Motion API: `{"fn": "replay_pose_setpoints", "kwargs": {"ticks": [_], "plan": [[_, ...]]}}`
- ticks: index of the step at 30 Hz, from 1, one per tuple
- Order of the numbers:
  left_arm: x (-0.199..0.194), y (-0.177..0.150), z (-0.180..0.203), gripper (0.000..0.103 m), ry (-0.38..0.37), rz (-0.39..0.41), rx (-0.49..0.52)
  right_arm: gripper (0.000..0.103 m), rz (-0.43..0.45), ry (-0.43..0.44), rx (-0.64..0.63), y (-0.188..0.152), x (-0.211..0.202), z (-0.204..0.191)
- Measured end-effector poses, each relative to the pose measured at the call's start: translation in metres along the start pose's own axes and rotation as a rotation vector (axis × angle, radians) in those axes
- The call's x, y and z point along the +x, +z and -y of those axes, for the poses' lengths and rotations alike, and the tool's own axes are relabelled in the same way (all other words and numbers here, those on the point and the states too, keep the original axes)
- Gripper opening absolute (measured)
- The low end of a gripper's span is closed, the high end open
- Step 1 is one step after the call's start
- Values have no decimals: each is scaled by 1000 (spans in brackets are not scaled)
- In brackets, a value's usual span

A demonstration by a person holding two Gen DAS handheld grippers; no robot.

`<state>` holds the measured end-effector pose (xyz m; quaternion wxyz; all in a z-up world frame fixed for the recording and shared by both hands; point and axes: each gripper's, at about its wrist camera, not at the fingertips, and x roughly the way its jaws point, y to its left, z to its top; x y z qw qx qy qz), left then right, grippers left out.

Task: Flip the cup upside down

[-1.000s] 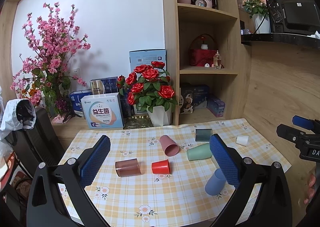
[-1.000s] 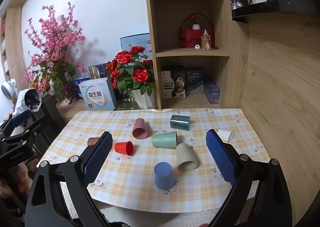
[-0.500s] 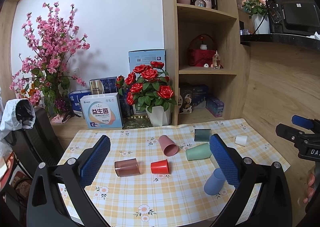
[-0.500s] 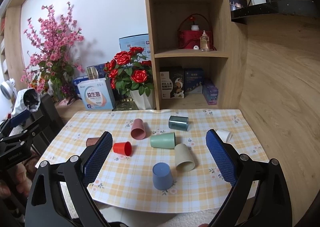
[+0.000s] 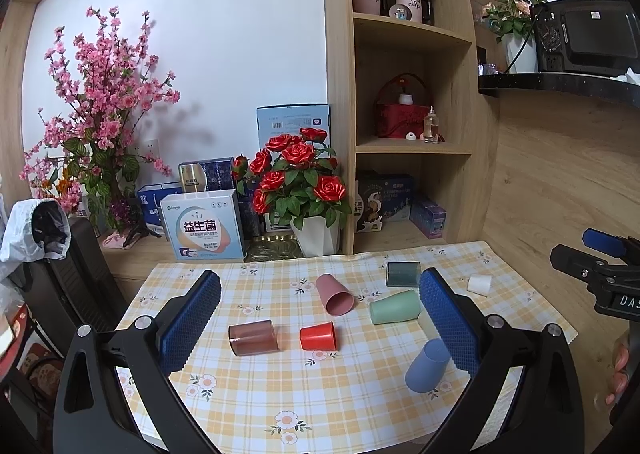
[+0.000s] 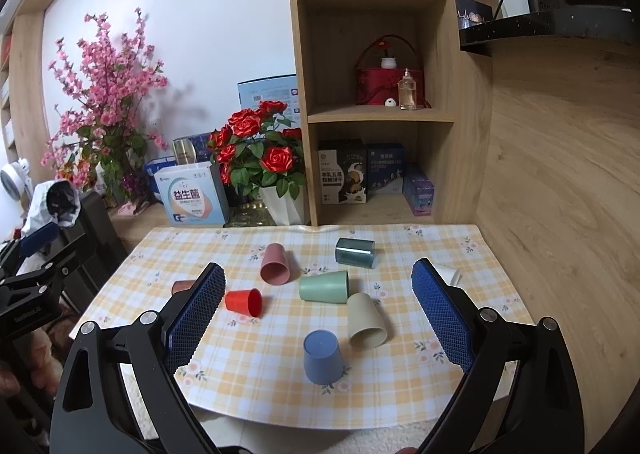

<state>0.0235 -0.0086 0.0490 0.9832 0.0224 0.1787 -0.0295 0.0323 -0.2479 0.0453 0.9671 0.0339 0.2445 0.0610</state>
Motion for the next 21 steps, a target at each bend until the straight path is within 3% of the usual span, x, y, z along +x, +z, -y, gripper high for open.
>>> {"fn": "replay_pose_setpoints", "kwargs": {"ticks": [21], "plan": [[-7,4,-3,97,2,22,-5,91,30,-20,-17,1,-8,-1]]}}
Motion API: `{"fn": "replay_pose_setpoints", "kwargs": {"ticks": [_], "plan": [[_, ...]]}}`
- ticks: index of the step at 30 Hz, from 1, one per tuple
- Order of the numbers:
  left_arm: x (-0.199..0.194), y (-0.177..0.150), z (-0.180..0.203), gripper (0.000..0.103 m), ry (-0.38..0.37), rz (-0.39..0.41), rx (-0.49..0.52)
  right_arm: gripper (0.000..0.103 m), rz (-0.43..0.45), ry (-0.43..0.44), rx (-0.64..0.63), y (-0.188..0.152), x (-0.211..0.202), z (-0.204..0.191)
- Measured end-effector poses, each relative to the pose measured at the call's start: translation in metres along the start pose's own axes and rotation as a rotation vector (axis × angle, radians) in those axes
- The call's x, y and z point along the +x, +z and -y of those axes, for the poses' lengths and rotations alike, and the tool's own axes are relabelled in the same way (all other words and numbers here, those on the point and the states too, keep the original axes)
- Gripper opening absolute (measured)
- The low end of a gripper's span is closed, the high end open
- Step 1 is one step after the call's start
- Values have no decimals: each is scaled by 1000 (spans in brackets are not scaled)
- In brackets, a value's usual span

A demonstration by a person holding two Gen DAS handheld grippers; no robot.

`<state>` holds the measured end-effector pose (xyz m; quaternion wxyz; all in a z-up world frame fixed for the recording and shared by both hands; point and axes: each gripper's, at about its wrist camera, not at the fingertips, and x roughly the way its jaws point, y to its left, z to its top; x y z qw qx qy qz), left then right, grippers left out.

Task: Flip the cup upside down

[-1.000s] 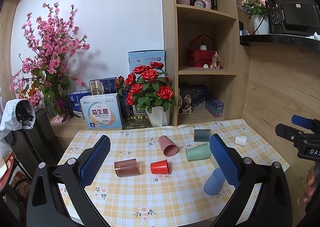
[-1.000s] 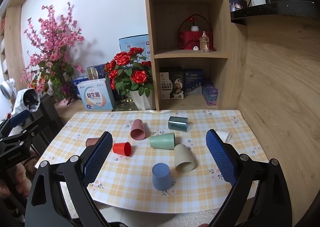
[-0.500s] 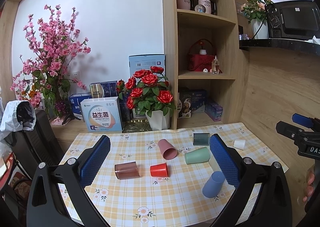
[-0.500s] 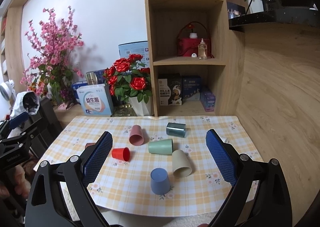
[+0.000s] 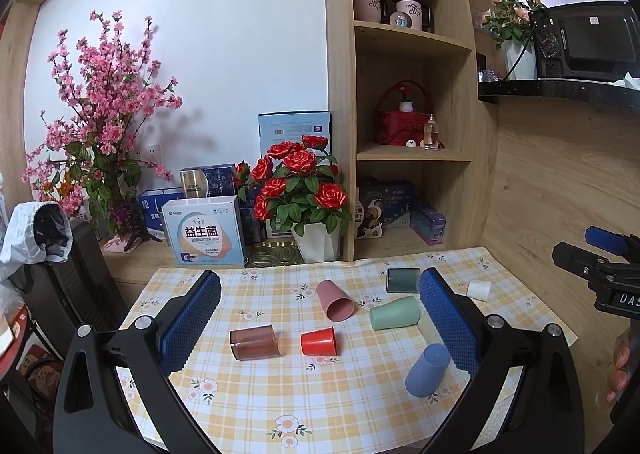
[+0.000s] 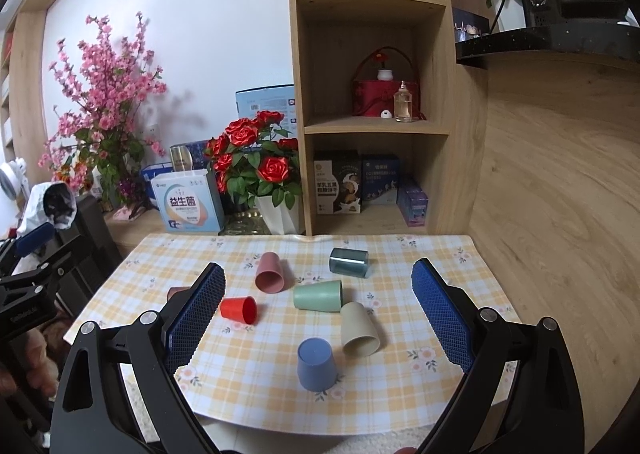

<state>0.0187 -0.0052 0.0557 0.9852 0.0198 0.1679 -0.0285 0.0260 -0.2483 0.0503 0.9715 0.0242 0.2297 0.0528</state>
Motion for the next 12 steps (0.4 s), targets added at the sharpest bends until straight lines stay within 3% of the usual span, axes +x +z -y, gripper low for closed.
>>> {"fn": "replay_pose_setpoints", "kwargs": {"ticks": [12], "plan": [[0,-1,-3,97,8,-8,-18,91,-2,-3,0,-1,1,0]]}}
